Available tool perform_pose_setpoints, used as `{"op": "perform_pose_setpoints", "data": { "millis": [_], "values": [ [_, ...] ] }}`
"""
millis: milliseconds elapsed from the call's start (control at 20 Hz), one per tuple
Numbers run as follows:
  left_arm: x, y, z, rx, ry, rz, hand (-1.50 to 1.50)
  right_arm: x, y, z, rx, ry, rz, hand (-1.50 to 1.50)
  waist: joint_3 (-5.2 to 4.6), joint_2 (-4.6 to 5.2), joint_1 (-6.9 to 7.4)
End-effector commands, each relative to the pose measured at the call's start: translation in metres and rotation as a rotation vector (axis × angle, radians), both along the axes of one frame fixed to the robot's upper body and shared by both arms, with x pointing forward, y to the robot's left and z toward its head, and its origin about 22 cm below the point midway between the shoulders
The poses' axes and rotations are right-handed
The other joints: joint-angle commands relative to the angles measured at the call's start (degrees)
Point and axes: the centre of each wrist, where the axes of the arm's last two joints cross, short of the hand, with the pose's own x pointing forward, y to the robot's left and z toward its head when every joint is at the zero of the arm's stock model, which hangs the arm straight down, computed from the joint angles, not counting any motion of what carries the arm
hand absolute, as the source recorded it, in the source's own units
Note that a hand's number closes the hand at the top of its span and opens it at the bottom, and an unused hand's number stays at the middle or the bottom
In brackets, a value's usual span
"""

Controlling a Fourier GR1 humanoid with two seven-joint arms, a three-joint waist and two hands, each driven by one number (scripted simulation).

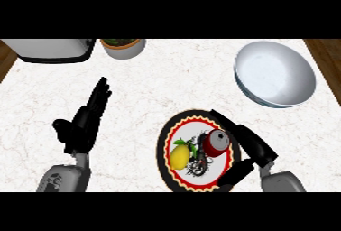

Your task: Pick the can from the plate and place it in the bowl

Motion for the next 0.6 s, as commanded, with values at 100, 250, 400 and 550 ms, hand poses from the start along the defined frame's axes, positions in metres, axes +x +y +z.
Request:
{"op": "perform_pose_setpoints", "data": {
  "millis": [100,250,400,550],
  "values": [
    [-0.005,0.0,-0.001,-0.004,-0.016,0.008,0.0,0.006,0.017,-0.022,-0.014,0.041,0.038,-1.5,0.0,-0.01,0.03],
    [-0.004,0.0,-0.013,0.02,-0.004,-0.001,0.0,0.008,0.019,-0.016,-0.066,-0.024,0.19,1.5,0.0,0.05,0.09],
    [-0.008,0.002,-0.015,0.009,-0.017,0.009,0.0,0.002,0.02,-0.023,-0.084,-0.093,0.229,1.5,0.0,0.0,0.04],
    [0.0,-0.003,-0.011,0.003,0.014,-0.004,0.0,0.005,0.017,-0.001,-0.082,-0.086,0.267,1.5,-0.01,-0.03,-0.16]
  ]
}}
